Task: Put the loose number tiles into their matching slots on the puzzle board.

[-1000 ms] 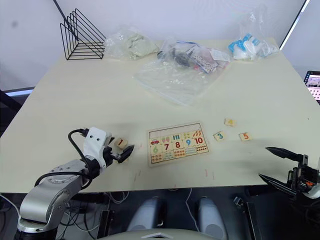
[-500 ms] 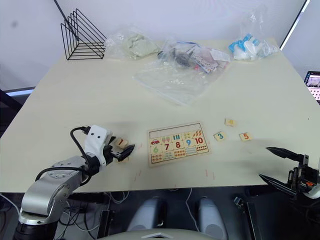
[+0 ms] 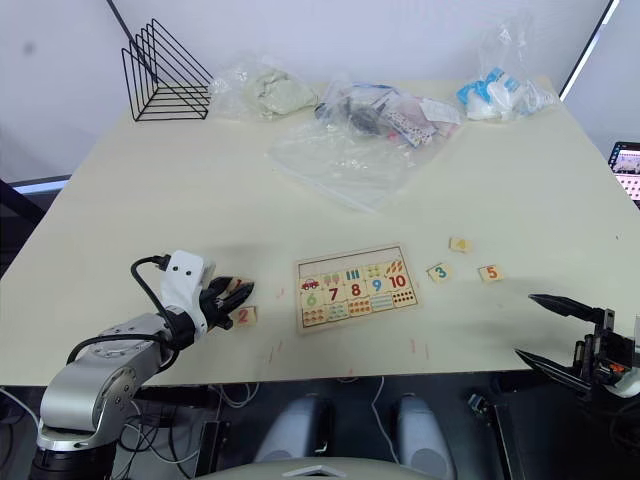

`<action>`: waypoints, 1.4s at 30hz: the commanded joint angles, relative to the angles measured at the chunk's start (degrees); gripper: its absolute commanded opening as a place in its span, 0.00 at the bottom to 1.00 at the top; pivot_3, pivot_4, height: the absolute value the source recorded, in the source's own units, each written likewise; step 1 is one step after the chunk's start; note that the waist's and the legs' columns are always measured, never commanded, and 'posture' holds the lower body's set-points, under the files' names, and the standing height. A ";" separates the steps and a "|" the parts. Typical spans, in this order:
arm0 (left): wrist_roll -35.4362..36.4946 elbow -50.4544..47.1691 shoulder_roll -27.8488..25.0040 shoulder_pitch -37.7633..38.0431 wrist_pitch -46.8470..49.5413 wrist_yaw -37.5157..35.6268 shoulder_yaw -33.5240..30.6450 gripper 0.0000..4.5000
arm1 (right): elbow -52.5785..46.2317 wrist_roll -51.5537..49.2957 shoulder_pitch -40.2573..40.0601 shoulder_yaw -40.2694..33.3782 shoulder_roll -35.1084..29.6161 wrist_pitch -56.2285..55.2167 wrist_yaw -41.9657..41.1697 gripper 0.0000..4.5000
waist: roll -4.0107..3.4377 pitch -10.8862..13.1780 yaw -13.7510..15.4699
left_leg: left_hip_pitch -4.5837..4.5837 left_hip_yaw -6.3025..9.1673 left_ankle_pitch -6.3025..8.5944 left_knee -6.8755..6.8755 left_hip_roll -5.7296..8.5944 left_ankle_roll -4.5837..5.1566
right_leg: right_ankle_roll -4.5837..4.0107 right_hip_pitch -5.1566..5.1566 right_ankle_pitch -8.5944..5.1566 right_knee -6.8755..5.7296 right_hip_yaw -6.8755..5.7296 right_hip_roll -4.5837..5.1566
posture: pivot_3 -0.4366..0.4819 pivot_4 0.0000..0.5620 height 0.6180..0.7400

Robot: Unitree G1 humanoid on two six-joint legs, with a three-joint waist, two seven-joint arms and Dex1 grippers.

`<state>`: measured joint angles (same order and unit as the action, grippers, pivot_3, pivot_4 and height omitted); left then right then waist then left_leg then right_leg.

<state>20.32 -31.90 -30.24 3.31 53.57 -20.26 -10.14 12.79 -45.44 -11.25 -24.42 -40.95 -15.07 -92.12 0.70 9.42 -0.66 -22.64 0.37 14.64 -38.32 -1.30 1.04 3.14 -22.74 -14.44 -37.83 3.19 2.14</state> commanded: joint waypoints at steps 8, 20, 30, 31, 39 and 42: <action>-3.16 -3.37 4.91 0.98 -1.07 7.60 -0.78 0.33 | -2.03 0.16 1.34 -1.75 0.43 1.19 -0.37 1.00 | -0.03 -0.02 -0.01 | 0.01 0.00 0.00 0.00 -0.01 0.00 | 0.00 0.00 0.00 0.00 0.01 0.00 | 0.48 0.27 1.00; -9.73 -13.20 22.65 -3.34 12.54 28.61 -4.13 0.33 | -2.35 0.20 3.03 0.21 0.06 1.43 -0.38 1.00 | 0.04 0.02 0.02 | -0.05 0.09 0.00 -0.03 0.07 0.00 | 0.24 0.01 0.14 -0.01 -0.04 -0.02 | 0.48 0.27 1.00; -12.60 -11.04 28.33 -8.10 15.09 32.03 -6.87 0.33 | -4.17 -0.86 3.14 0.93 -0.10 1.98 -0.38 1.00 | 0.06 0.03 0.00 | -0.06 0.08 0.00 -0.03 0.09 -0.01 | 0.24 0.01 0.14 0.00 -0.04 -0.05 | 0.48 0.27 1.00; -12.68 -10.93 28.59 -8.31 15.24 32.07 -7.00 0.33 | -4.19 -0.87 3.21 0.91 -0.13 2.01 -0.38 1.00 | 0.06 0.03 0.00 | -0.06 0.08 0.00 -0.03 0.09 -0.01 | 0.24 0.01 0.14 -0.01 -0.04 -0.04 | 0.48 0.27 1.00; -12.45 -10.10 31.16 -10.00 15.32 31.72 -8.70 0.59 | -4.39 -1.18 2.87 1.01 -1.03 1.57 -0.38 1.00 | 0.09 0.05 0.02 | -0.07 0.06 -0.01 -0.04 0.10 -0.01 | 0.24 0.01 0.14 0.00 -0.04 -0.04 | 0.48 0.27 1.00; -12.28 -10.30 31.48 -10.68 15.74 31.37 -9.21 0.82 | -4.48 -1.51 2.47 1.18 -1.39 1.40 -0.38 1.00 | 0.10 0.05 -0.01 | -0.08 0.06 0.00 -0.04 0.10 -0.01 | 0.24 0.01 0.14 0.00 -0.06 -0.04 | 0.48 0.27 1.00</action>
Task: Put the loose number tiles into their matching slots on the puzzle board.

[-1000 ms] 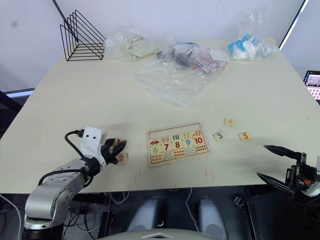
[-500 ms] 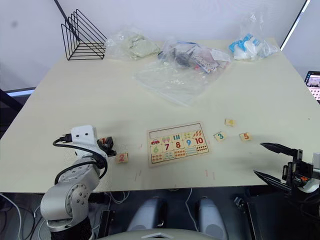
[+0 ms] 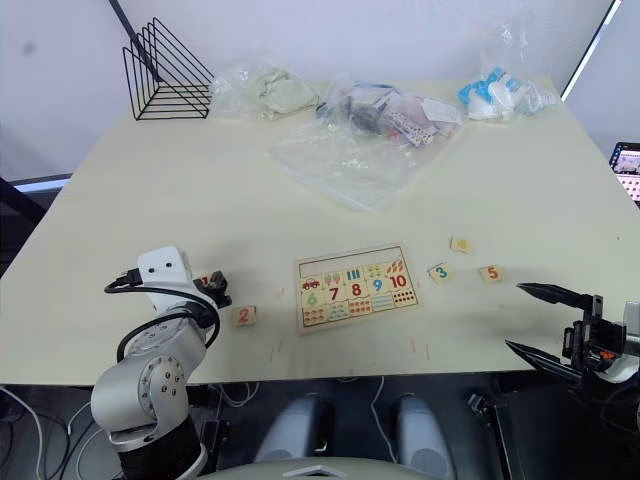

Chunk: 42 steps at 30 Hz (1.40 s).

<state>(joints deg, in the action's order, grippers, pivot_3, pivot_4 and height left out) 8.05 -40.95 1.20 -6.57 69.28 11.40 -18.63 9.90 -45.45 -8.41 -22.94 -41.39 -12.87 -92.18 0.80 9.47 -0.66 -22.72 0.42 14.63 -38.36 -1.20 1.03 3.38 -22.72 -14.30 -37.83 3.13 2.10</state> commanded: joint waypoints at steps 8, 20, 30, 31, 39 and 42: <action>2.47 -7.24 -0.17 -2.53 5.55 -3.64 -2.65 1.00 | -1.40 -1.74 -0.44 0.24 -1.11 -1.18 -0.31 1.00 | 0.03 0.02 -0.02 | -0.01 0.00 0.00 0.00 0.00 0.00 | 0.00 0.00 0.00 0.00 -0.02 -0.01 | 0.48 0.27 1.00; 10.10 -2.61 -20.48 0.93 -2.76 -25.36 -5.98 1.00 | -2.95 -0.40 0.24 0.12 0.70 -0.04 -0.31 1.00 | 0.02 0.01 -0.09 | 0.02 0.05 0.00 0.02 -0.03 -0.01 | -0.02 -0.01 -0.01 -0.01 -0.03 -0.03 | 0.48 0.27 1.00; 11.94 35.12 -45.92 3.69 -44.80 -67.43 -2.96 1.00 | -5.47 0.79 -0.34 -0.89 2.42 1.11 0.56 1.00 | 0.00 0.06 0.26 | 0.03 -0.13 0.00 0.02 -0.08 -0.01 | -0.30 -0.02 -0.17 0.04 -0.10 0.10 | 0.48 0.27 1.00; 11.36 39.48 -47.41 2.50 -48.83 -70.70 -1.80 1.00 | -5.73 0.88 -0.41 -1.01 2.53 1.18 0.75 1.00 | -0.01 0.06 0.26 | 0.02 -0.18 0.00 0.03 -0.07 -0.01 | -0.30 -0.02 -0.17 0.05 -0.11 0.09 | 0.48 0.27 1.00; 9.95 70.12 -54.77 -9.58 -71.76 -98.64 6.66 1.00 | -7.24 1.42 -1.29 -1.88 3.49 0.94 2.03 1.00 | 0.01 0.08 0.00 | -0.03 -0.29 0.00 0.04 -0.07 0.00 | -0.27 -0.04 -0.15 0.09 -0.15 0.05 | 0.48 0.27 1.00; 8.56 79.98 -56.54 -13.75 -79.15 -103.45 9.79 1.00 | -8.19 1.39 -2.07 -2.22 3.99 0.92 2.54 1.00 | 0.01 0.08 -0.12 | -0.02 -0.30 0.00 0.04 -0.09 0.00 | -0.27 -0.06 -0.15 0.04 -0.15 0.01 | 0.48 0.27 1.00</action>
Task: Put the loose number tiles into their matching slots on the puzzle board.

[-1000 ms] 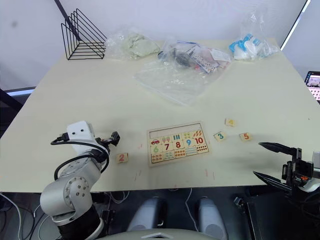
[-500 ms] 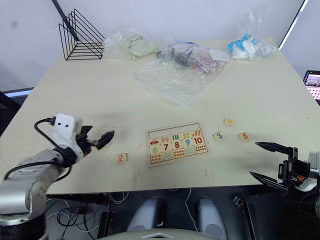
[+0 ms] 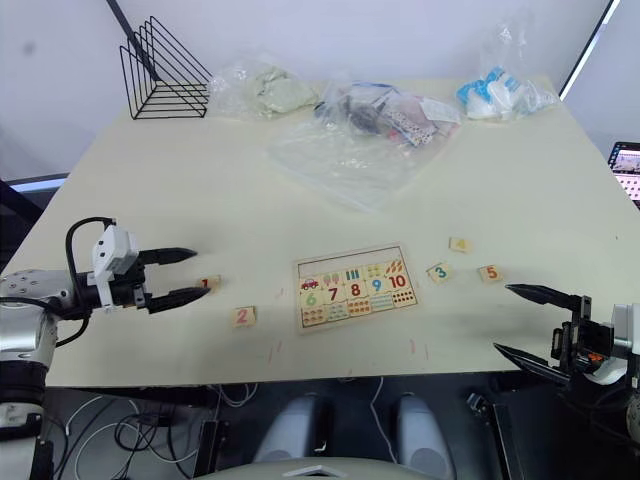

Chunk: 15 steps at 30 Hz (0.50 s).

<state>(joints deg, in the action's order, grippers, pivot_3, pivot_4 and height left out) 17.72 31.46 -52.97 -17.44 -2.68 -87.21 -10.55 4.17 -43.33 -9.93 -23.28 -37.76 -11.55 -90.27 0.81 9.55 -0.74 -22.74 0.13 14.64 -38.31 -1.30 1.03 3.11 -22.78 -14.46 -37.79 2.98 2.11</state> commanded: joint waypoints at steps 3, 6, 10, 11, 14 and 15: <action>-1.44 16.33 -3.71 -7.56 -13.60 -5.29 6.71 1.00 | -3.50 -0.72 -1.66 -2.06 0.90 -0.45 1.08 1.00 | 0.01 0.00 0.04 | -0.01 0.04 0.00 -0.01 0.00 0.00 | 0.03 -0.01 0.01 -0.03 -0.01 -0.03 | 0.48 0.27 1.00; -1.09 21.88 -4.01 -10.79 -19.15 -5.29 12.08 1.00 | -4.34 -0.58 -2.18 -2.05 1.32 -0.38 1.57 1.00 | 0.01 0.00 0.13 | -0.02 0.04 0.00 -0.02 0.01 0.00 | 0.23 0.00 0.12 -0.04 0.00 -0.02 | 0.48 0.27 1.00; -0.76 27.71 -2.45 -15.96 -23.40 -5.29 16.49 1.00 | -5.36 -0.60 -1.87 -1.91 1.17 0.23 2.49 1.00 | 0.03 0.01 0.18 | -0.04 0.05 0.00 -0.05 0.01 0.01 | 0.24 0.00 0.13 -0.07 0.00 -0.03 | 0.48 0.27 1.00; -0.61 28.64 -2.32 -16.71 -23.89 -5.29 17.31 1.00 | -5.57 -0.60 -1.77 -1.86 1.11 0.39 2.70 1.00 | 0.03 0.01 0.19 | -0.04 0.06 0.00 -0.06 0.01 0.01 | 0.24 0.00 0.13 -0.08 -0.02 -0.03 | 0.48 0.27 1.00; -0.45 30.68 -1.69 -18.75 -24.37 -5.29 18.70 1.00 | -5.99 -0.64 -1.32 -1.68 0.75 0.92 2.91 1.00 | 0.03 0.01 0.07 | -0.04 0.06 0.00 -0.04 0.01 0.01 | 0.24 -0.01 0.13 -0.09 0.00 -0.05 | 0.48 0.27 1.00; -0.43 31.23 -1.56 -19.22 -24.59 -5.29 19.06 1.00 | -6.09 -0.64 -1.21 -1.65 0.68 1.06 2.98 1.00 | 0.04 0.01 0.05 | -0.04 0.07 0.00 -0.04 0.00 0.01 | 0.24 -0.01 0.13 -0.09 -0.01 -0.07 | 0.48 0.27 1.00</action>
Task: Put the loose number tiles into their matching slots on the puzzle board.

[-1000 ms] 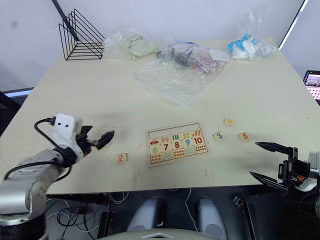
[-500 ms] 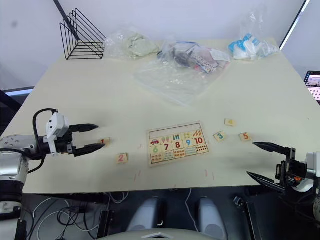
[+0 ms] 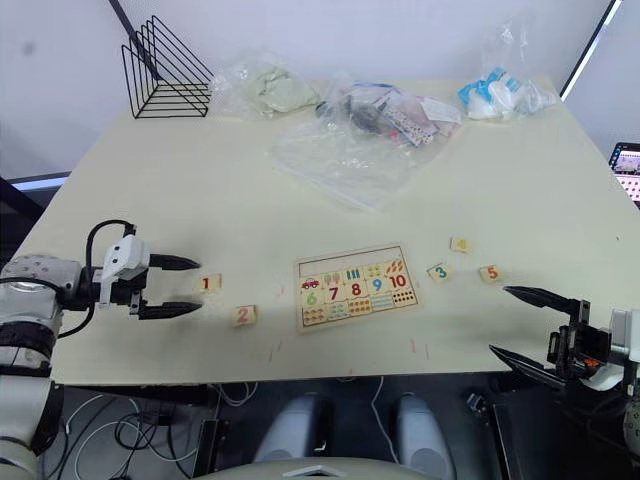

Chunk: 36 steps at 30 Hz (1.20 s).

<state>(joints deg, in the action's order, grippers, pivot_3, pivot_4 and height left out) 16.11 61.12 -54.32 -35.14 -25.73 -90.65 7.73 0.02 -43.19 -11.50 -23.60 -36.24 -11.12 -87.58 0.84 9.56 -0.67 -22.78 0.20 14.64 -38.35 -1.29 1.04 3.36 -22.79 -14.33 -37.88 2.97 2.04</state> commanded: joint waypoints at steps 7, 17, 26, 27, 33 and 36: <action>1.52 3.18 0.29 -2.22 -2.08 -1.85 2.91 1.00 | -1.77 -0.69 0.86 -1.59 -1.15 1.03 0.13 1.00 | 0.00 0.00 -0.04 | -0.01 0.01 0.00 0.00 0.00 0.00 | 0.00 -0.01 0.00 -0.02 0.00 -0.02 | 0.48 0.27 1.00; 3.47 1.49 -0.12 0.56 -3.51 -1.85 4.58 0.54 | -1.79 -0.68 1.02 -1.47 -1.56 1.34 0.04 1.00 | -0.02 -0.01 -0.03 | 0.02 0.01 0.00 0.00 -0.01 0.00 | 0.00 0.00 0.00 -0.05 0.02 -0.01 | 0.48 0.27 1.00; 3.59 1.84 -0.35 0.63 -5.59 -1.85 5.49 0.54 | -1.47 -0.61 1.46 -1.40 -1.66 1.65 -0.52 1.00 | -0.02 -0.01 -0.01 | 0.02 0.00 0.00 -0.01 0.00 0.00 | 0.00 0.00 0.00 -0.05 0.02 -0.01 | 0.48 0.27 1.00; 3.66 1.75 -0.32 0.57 -5.47 -1.85 5.61 0.48 | -1.31 -0.66 1.55 -1.40 -1.63 1.62 -0.71 1.00 | -0.02 -0.01 -0.01 | 0.02 0.00 0.00 -0.01 0.00 0.00 | 0.00 0.00 0.00 -0.05 0.02 -0.01 | 0.48 0.27 1.00; 3.26 1.89 -0.45 0.27 -5.61 -1.85 5.72 0.21 | -0.65 -1.18 1.64 -1.60 -1.57 1.83 -2.36 1.00 | -0.03 -0.02 0.03 | 0.03 0.01 0.00 -0.01 0.00 0.00 | 0.00 0.00 0.00 -0.07 0.01 -0.02 | 0.48 0.27 1.00; 3.26 1.74 -0.67 0.22 -5.43 -1.85 5.43 0.21 | -0.35 -1.00 1.85 -1.70 -1.59 1.89 -2.63 1.00 | -0.03 -0.02 0.02 | 0.03 0.01 0.00 -0.01 0.00 0.00 | 0.00 0.00 0.00 -0.07 0.02 -0.02 | 0.48 0.27 1.00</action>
<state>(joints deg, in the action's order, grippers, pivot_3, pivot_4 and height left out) 20.12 62.67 -53.87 -35.43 -30.70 -90.81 12.33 0.15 -43.23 -9.97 -23.60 -36.98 -9.13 -89.72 0.81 9.54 -0.65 -22.75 0.21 14.63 -38.36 -1.29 1.04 3.36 -22.79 -14.33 -37.95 2.99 2.02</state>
